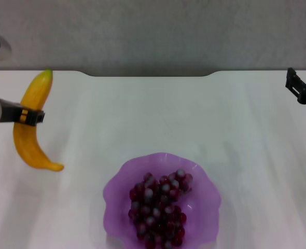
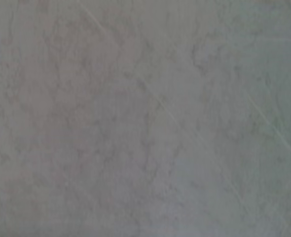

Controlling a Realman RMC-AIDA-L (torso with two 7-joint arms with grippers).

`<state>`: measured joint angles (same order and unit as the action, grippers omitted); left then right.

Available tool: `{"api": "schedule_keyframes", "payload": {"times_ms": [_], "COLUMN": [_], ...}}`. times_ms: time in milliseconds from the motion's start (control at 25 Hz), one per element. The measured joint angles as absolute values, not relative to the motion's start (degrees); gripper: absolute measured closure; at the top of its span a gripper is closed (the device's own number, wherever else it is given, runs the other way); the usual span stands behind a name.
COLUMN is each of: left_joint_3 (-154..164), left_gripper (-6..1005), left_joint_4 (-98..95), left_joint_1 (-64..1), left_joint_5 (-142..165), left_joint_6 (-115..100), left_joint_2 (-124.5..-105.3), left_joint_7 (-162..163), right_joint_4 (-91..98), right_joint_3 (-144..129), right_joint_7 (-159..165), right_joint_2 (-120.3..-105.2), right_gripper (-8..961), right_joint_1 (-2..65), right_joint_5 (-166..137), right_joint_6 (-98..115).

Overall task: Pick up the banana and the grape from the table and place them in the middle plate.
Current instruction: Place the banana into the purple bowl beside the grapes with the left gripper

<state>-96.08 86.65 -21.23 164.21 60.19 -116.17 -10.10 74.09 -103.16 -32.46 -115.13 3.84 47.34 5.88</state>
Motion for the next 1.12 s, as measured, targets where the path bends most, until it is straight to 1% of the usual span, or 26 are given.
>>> {"api": "schedule_keyframes", "payload": {"times_ms": [520,720,1120], "left_joint_3": [-90.81,-86.40,-78.54], "left_gripper": [518,519,518], "left_joint_4": [100.26,102.29,100.01], "left_joint_1": [-16.71,-16.88,-19.70], "left_joint_5": [146.83,146.22,146.62], "left_joint_6": [64.56,66.96,68.09], "left_joint_2": [-116.36,-116.40,-116.49], "left_joint_7": [-20.59,-20.54,-19.28], "right_joint_4": [74.31,74.50,74.86], "right_joint_3": [-103.19,-103.19,-103.83], "right_joint_7": [-32.51,-32.52,-32.52], "right_joint_2": [-115.14,-115.14,-115.14], "right_gripper": [227,227,227], "right_joint_1": [3.78,3.88,4.11], "right_joint_5": [47.14,47.06,47.02], "right_joint_6": [4.95,4.49,4.48]}}
